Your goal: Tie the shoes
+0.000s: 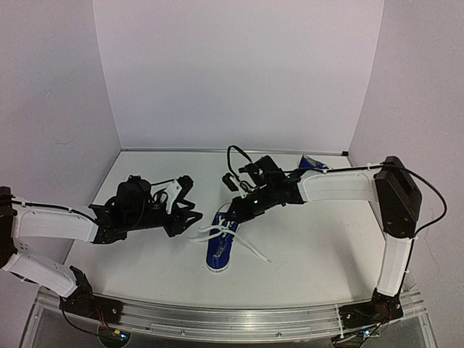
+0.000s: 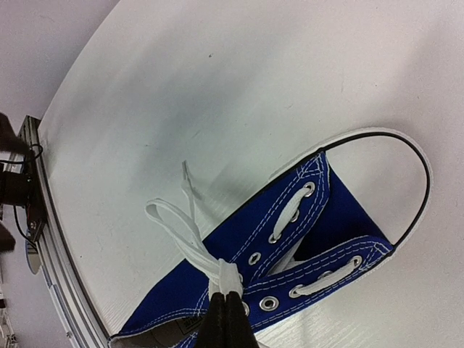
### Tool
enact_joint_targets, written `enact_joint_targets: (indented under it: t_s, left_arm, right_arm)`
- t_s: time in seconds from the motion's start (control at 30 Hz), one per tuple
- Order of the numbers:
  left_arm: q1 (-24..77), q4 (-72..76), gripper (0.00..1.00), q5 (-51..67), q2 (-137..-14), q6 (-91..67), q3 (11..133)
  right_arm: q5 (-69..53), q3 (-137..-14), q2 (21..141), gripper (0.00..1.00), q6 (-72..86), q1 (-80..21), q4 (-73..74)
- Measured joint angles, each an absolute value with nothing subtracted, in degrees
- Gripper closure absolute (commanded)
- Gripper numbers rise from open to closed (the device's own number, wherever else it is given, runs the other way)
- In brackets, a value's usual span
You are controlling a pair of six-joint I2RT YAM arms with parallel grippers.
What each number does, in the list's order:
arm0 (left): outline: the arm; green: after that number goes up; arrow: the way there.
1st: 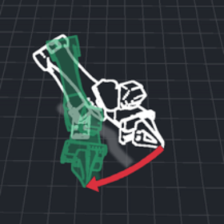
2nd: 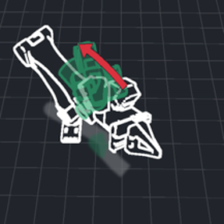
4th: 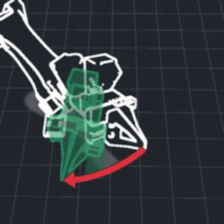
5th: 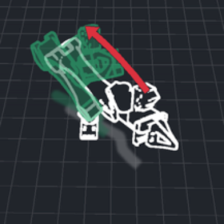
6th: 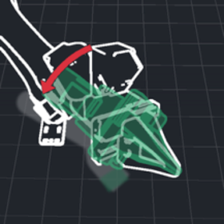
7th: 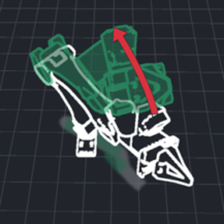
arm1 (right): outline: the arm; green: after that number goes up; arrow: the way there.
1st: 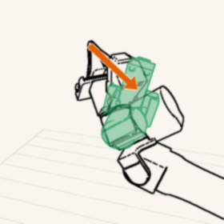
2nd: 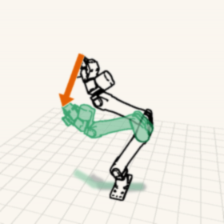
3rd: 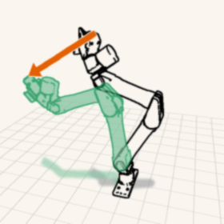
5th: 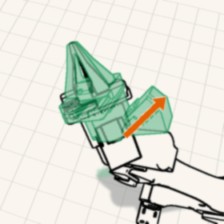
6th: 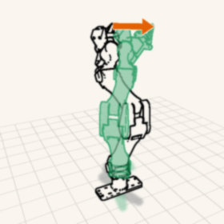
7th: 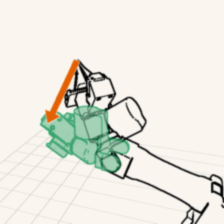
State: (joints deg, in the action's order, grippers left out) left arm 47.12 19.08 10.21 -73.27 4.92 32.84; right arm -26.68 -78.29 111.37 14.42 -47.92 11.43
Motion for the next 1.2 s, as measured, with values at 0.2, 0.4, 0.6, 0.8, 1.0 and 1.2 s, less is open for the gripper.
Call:
enact_joint_targets:
  t_s: [0.2, 0.4, 0.6, 0.8, 1.0, 1.2]
  left_arm:
    - [52.3, 17.9, 0.61, 9.3, -78.5, 18.8, 34.9]
    - [53.5, 16.9, 0.67, 8.9, -85.8, 27.0, 38.7]
    - [54.1, 17.0, 0.76, 9.0, -90.1, 31.3, 41.1]
    - [54.4, 16.9, 0.83, 9.1, -93.3, 34.4, 42.6]
    - [54.5, 17.4, 0.82, 8.8, -95.3, 35.6, 44.3]
    - [54.5, 18.0, 0.83, 8.4, -97.7, 36.0, 45.1]
  right_arm:
    - [-26.7, -78.3, 111.4, 1.00, 15.2, -47.9, 11.1]
    - [-26.9, -77.7, 111.4, 1.00, 15.4, -47.9, 10.7]
    - [-27.7, -77.7, 111.4, 1.00, 15.8, -47.7, 10.6]
    - [-28.2, -77.7, 111.4, 1.00, 16.0, -47.6, 10.5]
    - [-28.5, -77.7, 111.4, 1.00, 16.0, -47.5, 10.4]
    - [-28.6, -77.7, 111.4, 1.00, 16.0, -47.5, 10.3]
